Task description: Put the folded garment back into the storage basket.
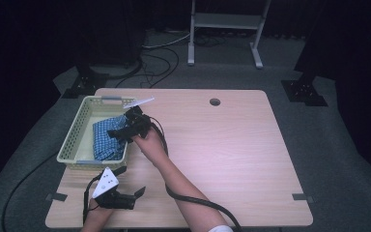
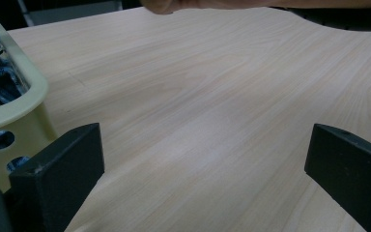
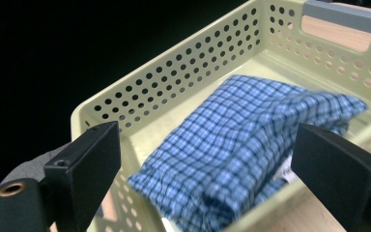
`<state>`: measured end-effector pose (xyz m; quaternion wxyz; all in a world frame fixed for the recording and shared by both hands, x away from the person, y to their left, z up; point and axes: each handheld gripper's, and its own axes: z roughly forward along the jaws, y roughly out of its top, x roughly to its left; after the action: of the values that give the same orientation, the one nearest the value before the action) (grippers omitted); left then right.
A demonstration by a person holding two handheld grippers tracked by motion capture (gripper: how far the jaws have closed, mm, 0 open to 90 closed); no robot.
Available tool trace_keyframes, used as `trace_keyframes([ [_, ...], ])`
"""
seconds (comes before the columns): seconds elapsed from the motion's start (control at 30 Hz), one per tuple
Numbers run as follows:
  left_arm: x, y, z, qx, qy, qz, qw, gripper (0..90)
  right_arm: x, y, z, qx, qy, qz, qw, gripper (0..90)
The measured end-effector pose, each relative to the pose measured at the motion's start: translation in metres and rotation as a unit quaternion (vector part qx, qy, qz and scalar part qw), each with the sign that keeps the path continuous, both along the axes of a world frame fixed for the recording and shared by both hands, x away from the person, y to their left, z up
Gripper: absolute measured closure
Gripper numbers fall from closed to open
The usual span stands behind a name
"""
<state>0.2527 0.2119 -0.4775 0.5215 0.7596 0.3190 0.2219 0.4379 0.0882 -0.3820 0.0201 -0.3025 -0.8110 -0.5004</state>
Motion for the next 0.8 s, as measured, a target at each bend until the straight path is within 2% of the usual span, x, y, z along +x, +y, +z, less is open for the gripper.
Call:
trace_keyframes([
  [0.27,0.0,0.0,0.0,-0.001,0.0,0.002,1.0,0.0,-0.007,-0.026,0.0,0.008,-0.008,-0.004,0.9999,10.2],
  [0.33,0.0,0.0,0.0,-0.001,0.0,0.002,1.0,0.0,-0.01,-0.032,0.0,0.014,-0.016,0.004,0.9998,10.2],
  [0.8,0.001,0.0,0.0,0.001,0.001,0.004,1.0,0.0,-0.029,-0.064,0.005,0.006,-0.042,0.001,0.9991,10.2],
])
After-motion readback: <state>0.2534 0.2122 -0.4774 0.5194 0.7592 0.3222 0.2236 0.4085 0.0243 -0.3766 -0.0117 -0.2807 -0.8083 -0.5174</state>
